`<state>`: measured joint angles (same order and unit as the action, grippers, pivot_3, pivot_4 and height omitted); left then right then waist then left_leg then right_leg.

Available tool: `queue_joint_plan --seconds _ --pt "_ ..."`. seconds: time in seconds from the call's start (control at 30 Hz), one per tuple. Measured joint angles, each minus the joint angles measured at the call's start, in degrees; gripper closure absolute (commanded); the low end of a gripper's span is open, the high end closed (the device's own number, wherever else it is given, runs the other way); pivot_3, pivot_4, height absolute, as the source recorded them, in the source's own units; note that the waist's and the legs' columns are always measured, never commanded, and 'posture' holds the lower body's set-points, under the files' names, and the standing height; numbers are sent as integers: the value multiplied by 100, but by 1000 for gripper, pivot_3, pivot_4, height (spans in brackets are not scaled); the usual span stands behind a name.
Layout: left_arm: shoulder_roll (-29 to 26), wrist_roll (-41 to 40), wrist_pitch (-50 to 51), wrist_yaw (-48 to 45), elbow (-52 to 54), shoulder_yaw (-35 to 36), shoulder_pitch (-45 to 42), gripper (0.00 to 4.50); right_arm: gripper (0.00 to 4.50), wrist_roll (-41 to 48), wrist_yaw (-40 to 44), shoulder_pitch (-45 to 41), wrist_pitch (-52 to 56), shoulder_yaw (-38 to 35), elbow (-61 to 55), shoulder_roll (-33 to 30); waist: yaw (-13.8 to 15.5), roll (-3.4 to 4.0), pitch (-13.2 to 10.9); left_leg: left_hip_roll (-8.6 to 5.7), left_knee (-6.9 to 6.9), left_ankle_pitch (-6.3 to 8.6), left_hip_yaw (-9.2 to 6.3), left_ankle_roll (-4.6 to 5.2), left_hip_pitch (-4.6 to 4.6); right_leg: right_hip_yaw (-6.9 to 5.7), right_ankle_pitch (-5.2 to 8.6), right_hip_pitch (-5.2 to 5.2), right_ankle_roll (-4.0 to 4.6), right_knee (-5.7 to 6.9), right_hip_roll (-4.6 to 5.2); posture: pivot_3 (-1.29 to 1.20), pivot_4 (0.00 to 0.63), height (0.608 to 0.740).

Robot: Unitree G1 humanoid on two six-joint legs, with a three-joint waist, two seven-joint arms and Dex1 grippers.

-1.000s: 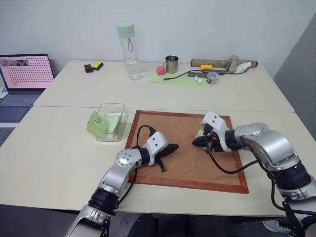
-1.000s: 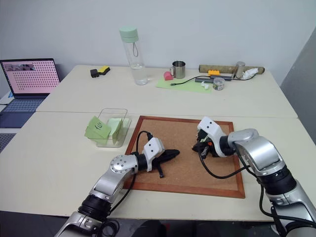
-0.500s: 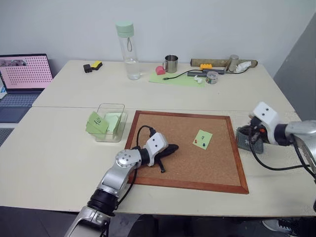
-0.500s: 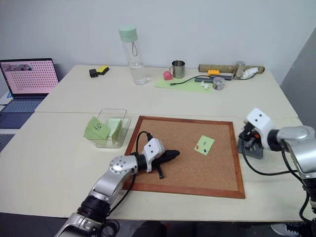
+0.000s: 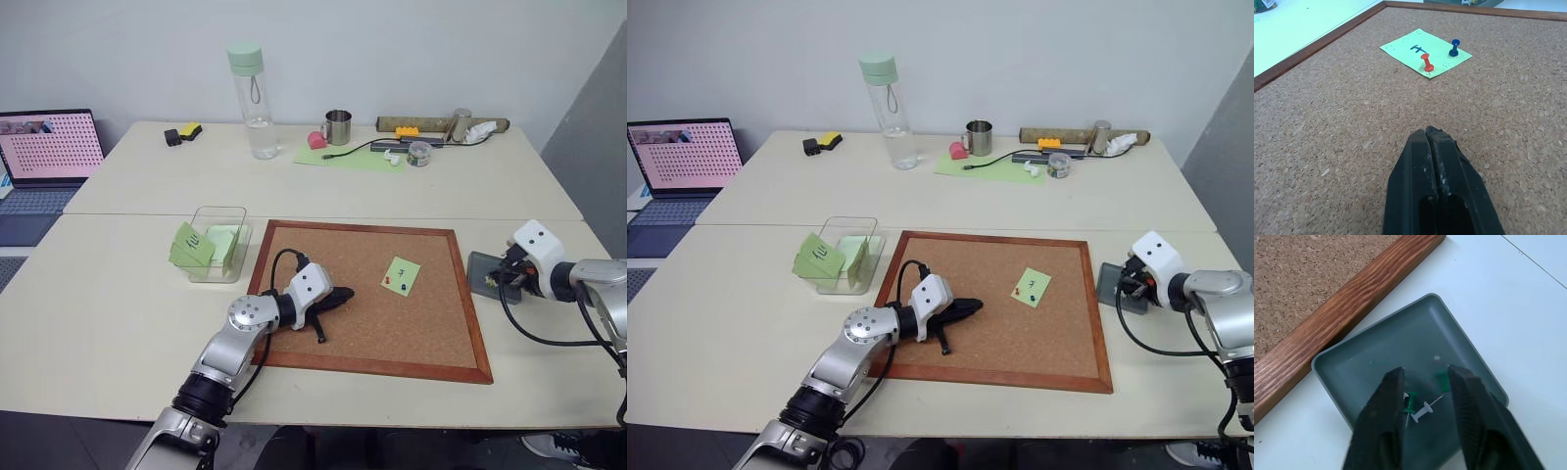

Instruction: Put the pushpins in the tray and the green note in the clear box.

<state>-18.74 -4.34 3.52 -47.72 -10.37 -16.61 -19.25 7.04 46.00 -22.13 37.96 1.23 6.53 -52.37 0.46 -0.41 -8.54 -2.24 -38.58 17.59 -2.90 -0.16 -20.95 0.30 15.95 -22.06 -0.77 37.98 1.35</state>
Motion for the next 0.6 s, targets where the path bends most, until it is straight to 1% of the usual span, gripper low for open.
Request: queue_joint_plan --seconds 0.03,0.07,0.13,0.27,0.33,0.43,0.6 --pt "0 0 0 -4 0 0 0 4500 2020 2 1 0 -12 -13 -10 -1 0 0 0 0 0 0 0 0 0 0 0 0 0 0 0 0 150 740" --pt "0 0 0 -11 0 0 0 4500 1891 15 8 -1 -26 -35 -33 -1 0 0 0 0 0 0 0 0 0 0 0 0 0 0 0 0 150 740" --pt "0 0 0 -19 0 4 1 4500 1891 106 67 3 -79 -138 -170 -4 -3 3 -2 0 0 0 1 0 0 1 0 0 0 0 0 0 150 740" --pt "-3 -1 0 -35 -3 8 -1 4500 1891 535 575 276 -427 -463 -1123 -115 -2 5 -2 1 14 0 -5 0 3 -3 1 1 -2 -5 -3 0 150 740" --pt "-12 -1 0 -47 -5 14 -1 4500 1891 800 714 484 -686 -555 -1599 141 -6 2 -1 2 17 0 -4 -1 5 -2 1 3 -3 -6 -5 0 150 740" --pt "-11 -1 0 -49 -20 12 -21 4500 1891 998 662 665 -818 -423 -2043 621 -5 4 -1 0 16 -1 -3 -1 5 1 1 2 -3 -4 -4 0 150 740" --pt "-16 -1 3 -73 -26 11 -30 4500 1891 994 416 752 -877 -115 -2138 1240 -4 1 -3 1 17 -1 -5 -2 6 1 1 1 -2 -5 -4 0 150 740"
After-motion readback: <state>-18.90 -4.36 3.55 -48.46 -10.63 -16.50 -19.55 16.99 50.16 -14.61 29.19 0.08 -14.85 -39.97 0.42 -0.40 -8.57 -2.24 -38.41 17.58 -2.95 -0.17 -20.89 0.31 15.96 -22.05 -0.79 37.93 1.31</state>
